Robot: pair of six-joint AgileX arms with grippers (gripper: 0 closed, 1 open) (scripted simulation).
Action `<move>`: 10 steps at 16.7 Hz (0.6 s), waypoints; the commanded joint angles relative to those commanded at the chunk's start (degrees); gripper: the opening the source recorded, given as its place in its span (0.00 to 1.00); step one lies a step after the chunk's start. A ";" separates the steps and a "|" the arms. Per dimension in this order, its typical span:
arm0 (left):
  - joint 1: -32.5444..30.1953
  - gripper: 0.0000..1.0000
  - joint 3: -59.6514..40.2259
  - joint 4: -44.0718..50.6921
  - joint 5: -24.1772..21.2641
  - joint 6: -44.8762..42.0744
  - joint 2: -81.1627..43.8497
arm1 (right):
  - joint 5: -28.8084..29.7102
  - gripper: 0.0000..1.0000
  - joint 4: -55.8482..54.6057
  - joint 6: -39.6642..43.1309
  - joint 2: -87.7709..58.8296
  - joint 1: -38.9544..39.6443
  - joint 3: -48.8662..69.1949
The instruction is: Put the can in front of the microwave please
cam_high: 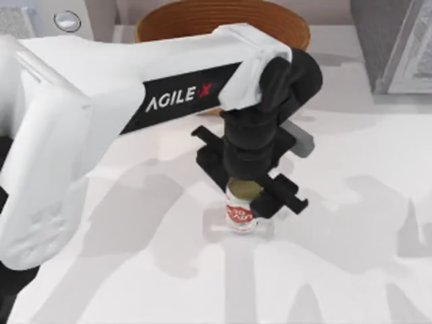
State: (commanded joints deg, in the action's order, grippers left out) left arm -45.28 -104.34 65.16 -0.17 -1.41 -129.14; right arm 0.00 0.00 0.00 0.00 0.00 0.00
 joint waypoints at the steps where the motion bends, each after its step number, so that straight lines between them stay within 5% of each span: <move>1: 0.00 0.02 0.00 0.00 0.00 0.00 0.00 | 0.00 1.00 0.00 0.00 0.00 0.00 0.00; 10: 0.04 0.00 -0.02 0.02 -0.04 -0.04 0.07 | 0.00 1.00 0.00 0.00 0.00 0.00 0.00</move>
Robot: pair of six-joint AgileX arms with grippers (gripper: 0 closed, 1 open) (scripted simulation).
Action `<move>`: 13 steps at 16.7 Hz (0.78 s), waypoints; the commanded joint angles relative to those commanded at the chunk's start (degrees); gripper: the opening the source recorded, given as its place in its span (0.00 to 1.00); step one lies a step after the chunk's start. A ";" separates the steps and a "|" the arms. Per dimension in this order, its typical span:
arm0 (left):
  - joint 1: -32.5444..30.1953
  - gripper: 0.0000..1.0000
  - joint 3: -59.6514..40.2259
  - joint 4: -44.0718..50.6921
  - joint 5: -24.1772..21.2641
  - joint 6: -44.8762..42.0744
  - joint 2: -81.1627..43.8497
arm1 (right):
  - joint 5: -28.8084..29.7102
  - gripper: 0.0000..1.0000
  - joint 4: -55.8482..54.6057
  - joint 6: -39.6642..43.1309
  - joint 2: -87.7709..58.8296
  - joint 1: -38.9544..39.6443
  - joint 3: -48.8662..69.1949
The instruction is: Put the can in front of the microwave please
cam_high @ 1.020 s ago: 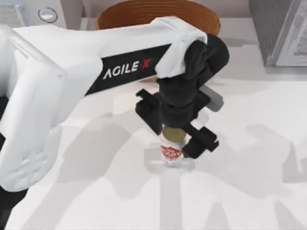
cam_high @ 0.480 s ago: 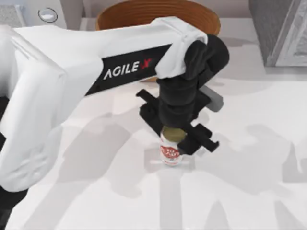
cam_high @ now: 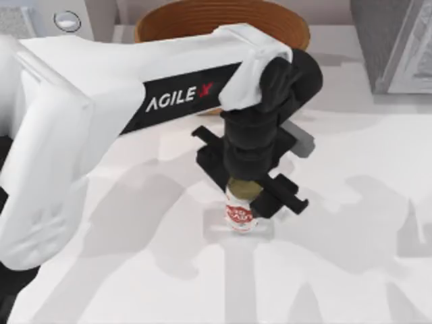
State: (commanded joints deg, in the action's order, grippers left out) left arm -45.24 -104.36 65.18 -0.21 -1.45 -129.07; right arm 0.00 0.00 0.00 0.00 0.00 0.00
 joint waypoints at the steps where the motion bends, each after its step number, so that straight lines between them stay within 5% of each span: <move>1: -0.08 0.00 -0.21 0.21 0.02 -0.07 0.02 | 0.00 1.00 0.00 0.00 0.00 0.00 0.00; 13: 0.75 0.00 -7.17 7.75 0.10 -0.09 1.08 | 0.00 1.00 0.00 0.00 0.00 0.00 0.00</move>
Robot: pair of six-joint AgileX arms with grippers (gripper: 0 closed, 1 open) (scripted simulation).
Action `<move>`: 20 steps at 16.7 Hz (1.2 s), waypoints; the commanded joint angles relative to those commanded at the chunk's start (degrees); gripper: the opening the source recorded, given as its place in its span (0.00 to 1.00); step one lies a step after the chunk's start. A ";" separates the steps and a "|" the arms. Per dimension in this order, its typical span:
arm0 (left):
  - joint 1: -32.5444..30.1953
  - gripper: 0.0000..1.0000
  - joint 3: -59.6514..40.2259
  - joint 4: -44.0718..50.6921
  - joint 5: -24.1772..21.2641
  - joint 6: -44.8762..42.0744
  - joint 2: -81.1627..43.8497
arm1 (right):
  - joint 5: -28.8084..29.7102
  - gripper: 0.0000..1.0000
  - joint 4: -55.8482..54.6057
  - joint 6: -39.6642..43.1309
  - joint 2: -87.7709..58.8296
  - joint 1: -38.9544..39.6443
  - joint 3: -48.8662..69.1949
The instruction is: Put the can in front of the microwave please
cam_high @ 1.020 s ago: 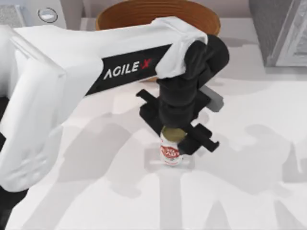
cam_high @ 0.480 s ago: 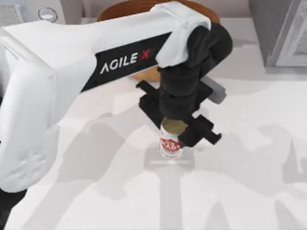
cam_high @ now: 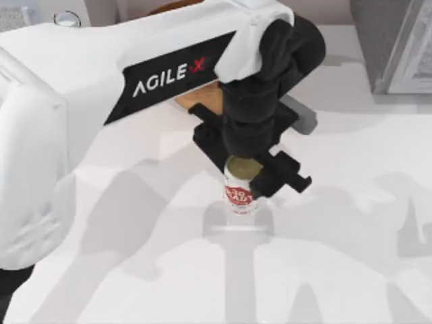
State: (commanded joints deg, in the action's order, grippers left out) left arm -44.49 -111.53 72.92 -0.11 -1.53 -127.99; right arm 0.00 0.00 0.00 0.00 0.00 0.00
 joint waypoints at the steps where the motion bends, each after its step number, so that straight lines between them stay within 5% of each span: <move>1: 1.31 0.00 -0.27 -0.69 0.07 -0.08 0.25 | 0.00 1.00 0.00 0.00 0.00 0.00 0.00; 5: 12.50 0.00 -1.01 -4.23 0.44 -0.64 1.91 | 0.00 1.00 0.00 0.00 0.00 0.00 0.00; 12: 42.22 0.00 2.24 -3.06 0.62 -3.99 3.44 | 0.00 1.00 0.00 0.00 0.00 0.00 0.00; 16: 50.20 0.00 4.24 -0.42 0.11 -6.43 4.16 | 0.00 1.00 0.00 0.00 0.00 0.00 0.00; 20: 51.35 0.00 4.75 0.14 -0.02 -6.98 4.40 | 0.00 1.00 0.00 0.00 0.00 0.00 0.00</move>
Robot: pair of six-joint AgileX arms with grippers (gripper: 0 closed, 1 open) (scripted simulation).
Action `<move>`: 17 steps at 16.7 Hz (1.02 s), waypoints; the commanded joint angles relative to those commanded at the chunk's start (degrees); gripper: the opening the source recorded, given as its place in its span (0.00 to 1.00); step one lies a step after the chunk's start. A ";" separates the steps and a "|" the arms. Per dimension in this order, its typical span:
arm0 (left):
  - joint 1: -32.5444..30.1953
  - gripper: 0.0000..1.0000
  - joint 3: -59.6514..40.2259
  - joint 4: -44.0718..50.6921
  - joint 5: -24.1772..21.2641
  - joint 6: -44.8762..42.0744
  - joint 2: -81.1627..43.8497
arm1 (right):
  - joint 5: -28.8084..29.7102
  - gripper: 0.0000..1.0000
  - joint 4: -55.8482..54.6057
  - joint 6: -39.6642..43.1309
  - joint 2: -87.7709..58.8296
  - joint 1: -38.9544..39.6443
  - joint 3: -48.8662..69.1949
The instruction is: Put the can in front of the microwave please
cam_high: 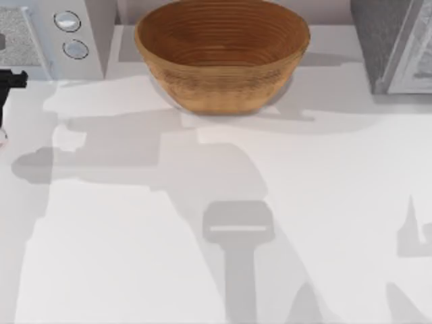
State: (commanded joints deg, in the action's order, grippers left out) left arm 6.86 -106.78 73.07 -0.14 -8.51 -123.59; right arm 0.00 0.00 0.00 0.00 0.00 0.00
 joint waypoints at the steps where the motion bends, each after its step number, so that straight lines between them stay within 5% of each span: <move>1: 0.00 0.00 0.00 0.00 0.00 0.00 0.00 | 0.00 1.00 0.00 0.00 0.00 0.00 0.00; 11: 0.02 0.00 1.59 -1.73 0.00 -0.02 -0.14 | 0.00 1.00 0.00 0.00 0.00 0.00 0.00; 17: 0.02 0.45 1.59 -1.73 0.00 -0.02 -0.14 | 0.00 1.00 0.00 0.00 0.00 0.00 0.00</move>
State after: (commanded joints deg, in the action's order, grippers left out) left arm 6.87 -105.19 71.33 -0.14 -8.53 -123.73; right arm 0.00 0.00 0.00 0.00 0.00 0.00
